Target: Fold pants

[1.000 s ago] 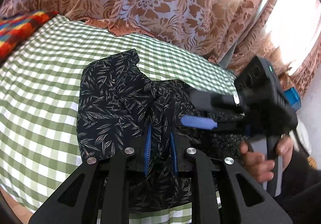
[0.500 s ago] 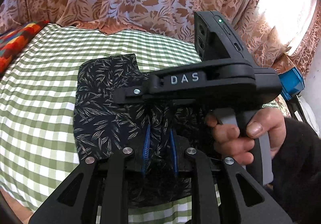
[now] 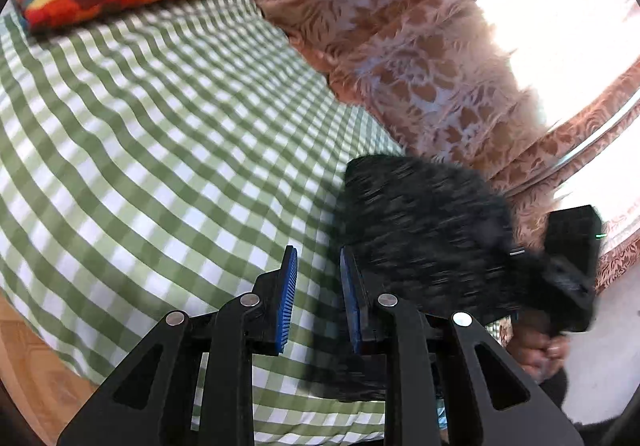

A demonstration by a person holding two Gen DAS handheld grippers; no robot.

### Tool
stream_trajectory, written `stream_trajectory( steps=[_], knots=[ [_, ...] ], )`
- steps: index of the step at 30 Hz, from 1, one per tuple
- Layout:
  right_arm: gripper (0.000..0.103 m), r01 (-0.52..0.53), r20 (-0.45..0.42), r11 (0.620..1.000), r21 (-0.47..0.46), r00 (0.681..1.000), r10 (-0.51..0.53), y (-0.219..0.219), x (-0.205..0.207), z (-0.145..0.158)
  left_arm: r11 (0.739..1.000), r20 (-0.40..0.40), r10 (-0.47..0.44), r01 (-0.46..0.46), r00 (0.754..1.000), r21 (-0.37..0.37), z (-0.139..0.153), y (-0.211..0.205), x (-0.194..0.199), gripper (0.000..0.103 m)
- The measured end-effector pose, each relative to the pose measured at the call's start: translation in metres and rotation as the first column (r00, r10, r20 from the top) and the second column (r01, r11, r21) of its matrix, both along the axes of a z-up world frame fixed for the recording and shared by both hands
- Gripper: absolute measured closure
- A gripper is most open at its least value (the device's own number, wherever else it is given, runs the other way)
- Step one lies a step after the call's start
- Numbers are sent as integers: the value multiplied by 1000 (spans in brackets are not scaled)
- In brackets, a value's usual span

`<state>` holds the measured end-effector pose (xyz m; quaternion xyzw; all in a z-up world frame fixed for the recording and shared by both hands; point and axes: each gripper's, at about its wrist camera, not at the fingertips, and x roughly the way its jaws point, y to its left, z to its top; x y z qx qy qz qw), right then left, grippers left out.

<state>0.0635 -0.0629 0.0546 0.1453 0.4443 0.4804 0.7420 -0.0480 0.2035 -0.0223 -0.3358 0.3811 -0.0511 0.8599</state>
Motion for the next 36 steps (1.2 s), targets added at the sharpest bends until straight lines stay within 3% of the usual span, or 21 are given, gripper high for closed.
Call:
stream_trajectory(
  steps=[3,9,14,17,21,26,30,33,36],
  knots=[
    [91,3,57,1000,22,998,-4,-14,-11,28,999,-4,-44,44,999,14,-2,-21,12,83],
    [91,51,180,998,47,982,-59,-68,-32,77,984,66,-179,179,982,4,9,-71,38,83],
    [91,144,220,989,28,965,-146,-130,-45,83,931,98,-364,364,926,13,10,-132,53,83],
    [91,215,214,977,13,953,-213,-169,-52,71,879,75,-477,475,876,51,1,-170,55,83],
    [91,329,181,943,-47,931,-316,-223,-65,39,790,7,-611,609,792,73,-19,-216,52,83],
    [91,455,89,872,-180,890,-446,-281,-78,-24,719,-59,-686,688,725,93,-40,-251,45,83],
    [90,490,6,837,-241,864,-504,-301,-82,-72,699,-71,-704,707,707,110,-44,-262,45,83],
    [85,513,-57,825,-236,841,-539,-313,-83,-98,689,-72,-712,715,698,117,-44,-266,45,83],
    [78,539,-79,814,-215,822,-565,-325,-86,-97,689,-59,-714,715,698,123,-41,-264,45,83]
  ],
)
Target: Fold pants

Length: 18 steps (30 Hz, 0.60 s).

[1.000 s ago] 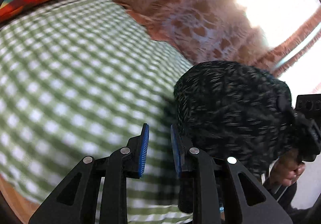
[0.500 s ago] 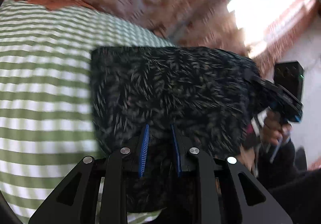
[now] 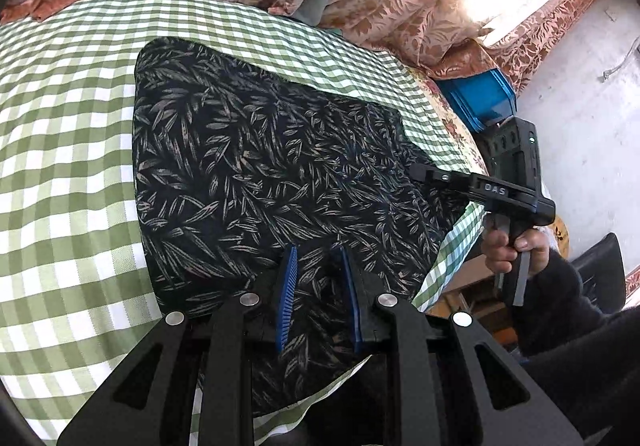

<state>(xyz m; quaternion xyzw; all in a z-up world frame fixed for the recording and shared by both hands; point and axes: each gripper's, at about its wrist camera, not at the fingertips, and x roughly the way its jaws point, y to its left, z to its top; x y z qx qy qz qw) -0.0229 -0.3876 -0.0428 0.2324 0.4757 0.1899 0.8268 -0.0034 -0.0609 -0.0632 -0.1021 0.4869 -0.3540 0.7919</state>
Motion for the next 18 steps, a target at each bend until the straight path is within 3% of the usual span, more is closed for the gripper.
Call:
stream_trajectory(
  steps=[5,7,9,12,13,14,15,17,18],
  knots=[
    [76,47,25,998,30,999,-48,-20,-21,23,999,46,21,-19,999,-37,13,12,-2,83],
    [75,45,30,998,41,998,-47,-17,-30,28,999,66,38,-36,997,-31,17,14,-4,83],
    [65,36,21,999,32,999,-36,-11,-38,30,999,90,47,-46,995,-16,21,16,-6,83],
    [64,18,-4,1000,-10,1000,-18,3,-47,28,999,138,36,-39,990,24,27,16,-11,83],
    [65,20,-10,999,-37,1000,-20,6,-48,26,999,157,20,-26,987,39,29,14,-14,83],
    [80,21,-26,996,-85,999,-24,8,-49,24,999,170,-2,-7,985,53,29,11,-17,83],
    [87,18,-39,994,-107,999,-22,9,-50,22,997,179,-26,12,983,78,28,8,-20,83],
    [87,6,-50,988,-153,999,-14,12,-54,14,981,167,-79,47,983,189,11,-2,-26,83],
    [87,-6,-50,980,-197,999,-4,16,-55,10,978,158,-81,48,984,202,4,-3,-28,83]
  ],
)
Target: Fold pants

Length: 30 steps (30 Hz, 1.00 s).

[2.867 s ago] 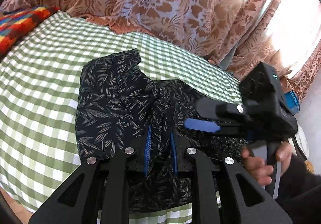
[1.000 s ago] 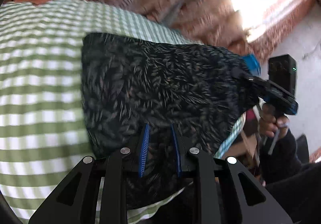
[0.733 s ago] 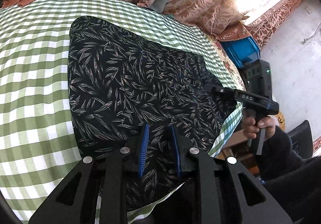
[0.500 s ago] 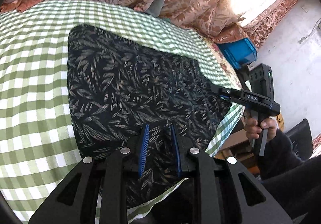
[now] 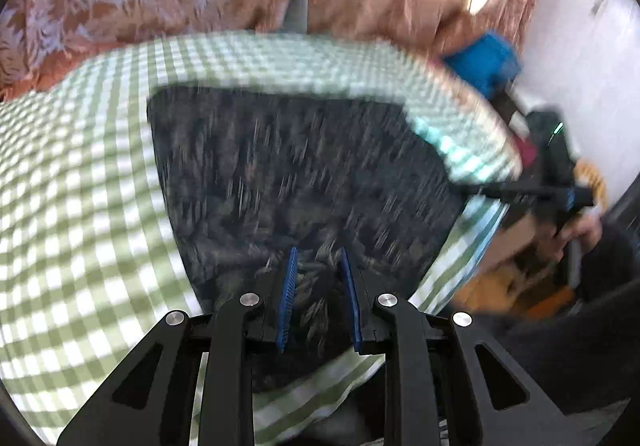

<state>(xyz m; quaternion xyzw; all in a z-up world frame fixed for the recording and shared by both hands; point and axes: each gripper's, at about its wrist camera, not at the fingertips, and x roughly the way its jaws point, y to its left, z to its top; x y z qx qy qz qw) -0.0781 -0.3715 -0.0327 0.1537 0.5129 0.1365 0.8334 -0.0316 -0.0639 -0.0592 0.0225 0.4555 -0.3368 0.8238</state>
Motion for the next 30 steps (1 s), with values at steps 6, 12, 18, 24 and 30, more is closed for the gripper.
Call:
stream_trajectory(
  steps=[6,12,18,24,30],
  knots=[
    [87,10,24,999,-32,1000,-9,1,-5,-10,999,20,40,-40,999,-29,-1,6,-2,83],
    [69,47,86,996,-73,995,-40,-4,3,22,980,13,174,-172,985,-99,14,37,21,56],
    [50,32,193,999,22,980,-35,19,36,51,918,-156,332,-357,930,-173,0,74,84,44],
    [49,64,149,997,53,986,-71,37,84,32,858,-306,339,-426,889,-286,-21,96,137,42],
    [49,160,124,985,59,978,-167,22,102,9,867,-394,276,-404,877,-292,-47,84,167,72]
  ],
)
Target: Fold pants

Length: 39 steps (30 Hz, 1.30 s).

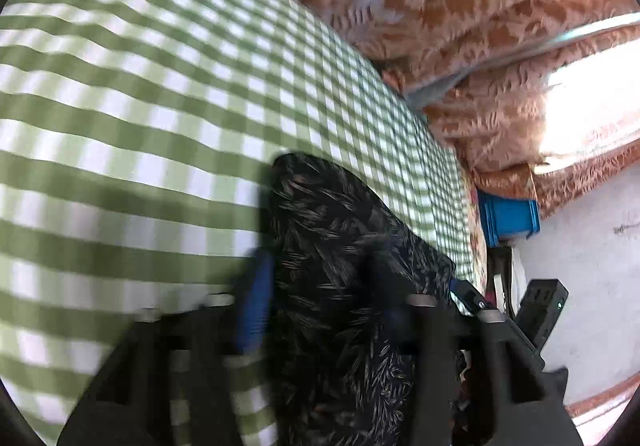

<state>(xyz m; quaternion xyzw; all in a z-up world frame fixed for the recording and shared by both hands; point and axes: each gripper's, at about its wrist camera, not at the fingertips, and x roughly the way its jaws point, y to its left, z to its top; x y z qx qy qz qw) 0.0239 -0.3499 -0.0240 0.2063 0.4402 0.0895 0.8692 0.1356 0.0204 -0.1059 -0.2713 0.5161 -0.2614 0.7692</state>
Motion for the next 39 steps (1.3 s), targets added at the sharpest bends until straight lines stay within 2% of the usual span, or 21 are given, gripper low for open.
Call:
stream_trajectory(
  steps=[2,4,5,6,7,8,9,11,12,15,17,20,26,29,33,39],
  knots=[
    [49,17,-8,1000,-13,1000,-17,-4,0,-9,998,59,5,-8,998,62,8,-7,-6,81],
    [48,11,-17,1000,-9,1000,-11,-6,-1,-22,978,184,3,-42,983,206,26,-20,-23,82],
    [48,5,2,1000,-18,1000,-5,-5,-3,-26,959,230,-15,-51,973,277,30,-28,-27,82],
    [48,3,16,1000,-26,1000,-3,-4,-5,-28,907,295,-64,-68,953,416,33,-46,-37,82],
    [48,4,27,1000,-29,1000,-3,-3,-6,-30,869,307,-92,-75,947,489,30,-56,-40,82],
    [48,5,34,1000,-28,999,-4,-3,-6,-31,856,295,-95,-73,951,511,24,-58,-38,82],
    [48,5,42,1000,-25,999,-4,-3,-6,-31,861,258,-73,-69,963,504,15,-57,-33,82],
    [48,5,47,1000,-17,999,-5,-5,-5,-32,884,231,-32,-80,973,460,11,-49,-30,78],
    [48,4,53,1000,-20,999,-3,-4,-6,-32,886,229,-23,-86,973,455,13,-48,-31,77],
    [48,6,73,999,-35,997,-3,-2,-9,-32,885,235,-12,-99,972,455,22,-48,-41,77],
    [48,8,76,999,-38,997,-5,-1,-9,-32,881,247,0,-117,969,458,29,-48,-47,68],
    [47,9,78,999,-32,997,-6,-1,-9,-31,893,253,5,-118,968,435,37,-45,-58,61],
    [46,8,69,999,-37,998,-5,0,-10,-30,889,274,-1,-125,962,440,43,-44,-79,60],
    [43,2,58,999,-35,998,0,0,-10,-29,891,282,-1,-127,959,435,45,-42,-88,50],
    [38,-13,43,999,-45,999,15,2,-11,-26,890,281,-6,-123,960,438,45,-42,-96,50],
    [37,-15,31,998,-56,999,17,0,-16,-22,890,274,-14,-113,962,442,41,-44,-105,50]
  ],
)
